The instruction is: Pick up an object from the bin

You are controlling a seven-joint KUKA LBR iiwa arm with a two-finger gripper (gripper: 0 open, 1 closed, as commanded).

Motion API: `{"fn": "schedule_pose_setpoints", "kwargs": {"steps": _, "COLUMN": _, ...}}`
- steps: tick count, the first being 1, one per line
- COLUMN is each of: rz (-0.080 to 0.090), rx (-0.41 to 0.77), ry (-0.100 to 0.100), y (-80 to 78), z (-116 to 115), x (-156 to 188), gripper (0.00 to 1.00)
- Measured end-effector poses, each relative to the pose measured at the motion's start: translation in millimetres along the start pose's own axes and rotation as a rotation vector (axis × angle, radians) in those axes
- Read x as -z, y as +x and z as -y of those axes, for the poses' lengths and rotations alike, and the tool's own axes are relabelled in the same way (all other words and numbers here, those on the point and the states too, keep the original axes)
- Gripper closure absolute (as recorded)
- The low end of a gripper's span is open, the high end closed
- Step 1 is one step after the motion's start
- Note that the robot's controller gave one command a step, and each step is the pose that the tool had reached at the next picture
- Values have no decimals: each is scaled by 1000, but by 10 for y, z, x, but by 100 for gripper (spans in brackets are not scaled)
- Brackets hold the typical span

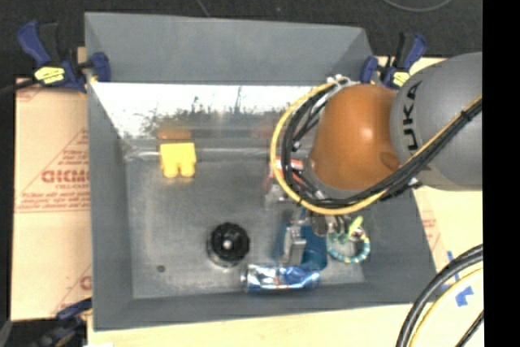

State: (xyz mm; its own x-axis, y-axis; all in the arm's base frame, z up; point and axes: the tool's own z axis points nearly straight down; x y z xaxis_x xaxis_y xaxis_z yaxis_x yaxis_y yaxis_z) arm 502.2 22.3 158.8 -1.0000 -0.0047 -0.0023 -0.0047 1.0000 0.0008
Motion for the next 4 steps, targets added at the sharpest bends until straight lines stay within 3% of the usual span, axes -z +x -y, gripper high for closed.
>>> {"fn": "schedule_pose_setpoints", "kwargs": {"steps": 1, "rz": 9, "rx": -45, "ry": -2, "y": 220, "z": -383, "x": -874, "gripper": 0}}
{"fn": "schedule_pose_setpoints", "kwargs": {"steps": 2, "rz": 11, "rx": 12, "ry": 1, "y": 231, "z": -411, "x": -330, "gripper": 0}}
{"fn": "schedule_pose_setpoints", "kwargs": {"steps": 3, "rz": 7, "rx": -33, "ry": -1, "y": 230, "z": -382, "x": -796, "gripper": 0}}
{"fn": "schedule_pose_setpoints", "kwargs": {"steps": 4, "rz": 21, "rx": -415, "ry": -4, "y": 86, "z": 3, "x": -884, "gripper": 0}}
